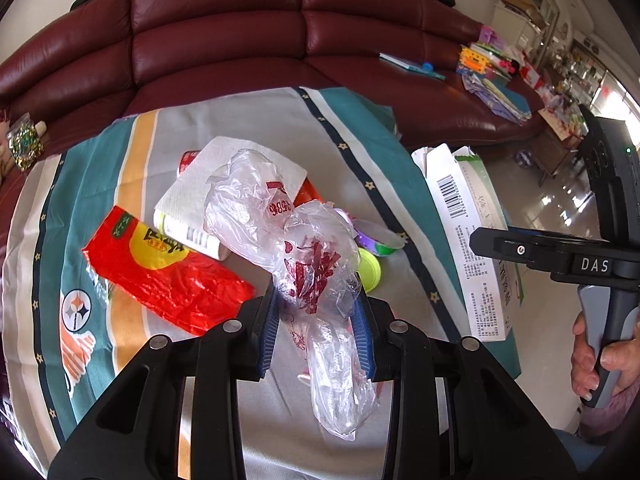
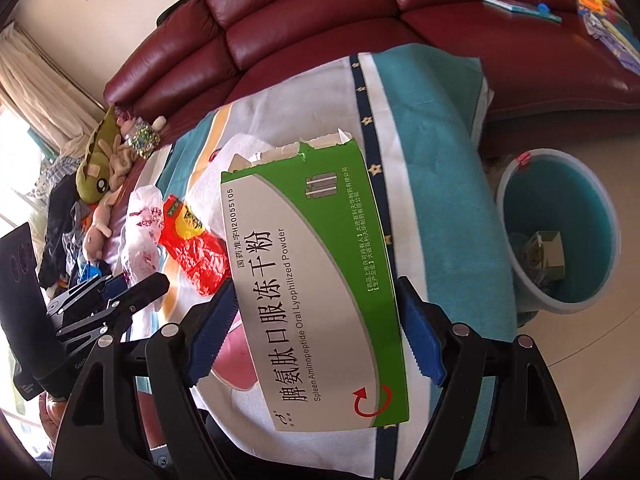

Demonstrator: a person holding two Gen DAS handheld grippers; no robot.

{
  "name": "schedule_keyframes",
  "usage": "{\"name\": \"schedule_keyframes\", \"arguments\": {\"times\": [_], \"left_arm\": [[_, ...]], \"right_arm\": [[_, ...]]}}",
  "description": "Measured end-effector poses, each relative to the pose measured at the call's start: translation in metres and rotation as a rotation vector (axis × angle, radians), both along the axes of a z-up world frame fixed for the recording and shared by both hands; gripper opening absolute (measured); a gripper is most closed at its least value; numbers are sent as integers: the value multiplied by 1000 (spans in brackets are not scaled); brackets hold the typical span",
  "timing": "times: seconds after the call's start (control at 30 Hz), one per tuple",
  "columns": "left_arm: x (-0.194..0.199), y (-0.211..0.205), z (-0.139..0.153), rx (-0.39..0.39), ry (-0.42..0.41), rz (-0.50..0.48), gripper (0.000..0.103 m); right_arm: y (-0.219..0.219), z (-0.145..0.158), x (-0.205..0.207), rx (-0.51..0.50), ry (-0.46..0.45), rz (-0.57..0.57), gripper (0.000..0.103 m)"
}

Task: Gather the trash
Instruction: 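Carry the medicine box and plastic bag toward the teal bucket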

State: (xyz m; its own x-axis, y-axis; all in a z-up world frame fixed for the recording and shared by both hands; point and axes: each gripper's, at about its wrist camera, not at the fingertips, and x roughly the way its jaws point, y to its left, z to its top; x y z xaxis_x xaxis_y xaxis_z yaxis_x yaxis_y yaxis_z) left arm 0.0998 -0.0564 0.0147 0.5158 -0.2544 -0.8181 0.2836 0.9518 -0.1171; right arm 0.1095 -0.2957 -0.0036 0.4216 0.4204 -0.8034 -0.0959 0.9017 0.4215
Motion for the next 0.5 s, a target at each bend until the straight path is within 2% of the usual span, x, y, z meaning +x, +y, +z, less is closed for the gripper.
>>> {"name": "schedule_keyframes", "arguments": {"times": [0.13,0.3,0.5], "left_arm": [[15,-44,7,3,3,-77,34],[34,-121,9,26,12,-202,34],[52,-203,-4,56,43,-329,34]], "right_arm": [[-58,4,4,21,-18,-102,75],[-142,7,3,31,-43,-261,75],[-217,-10,4,29,-15,-399,75]]}}
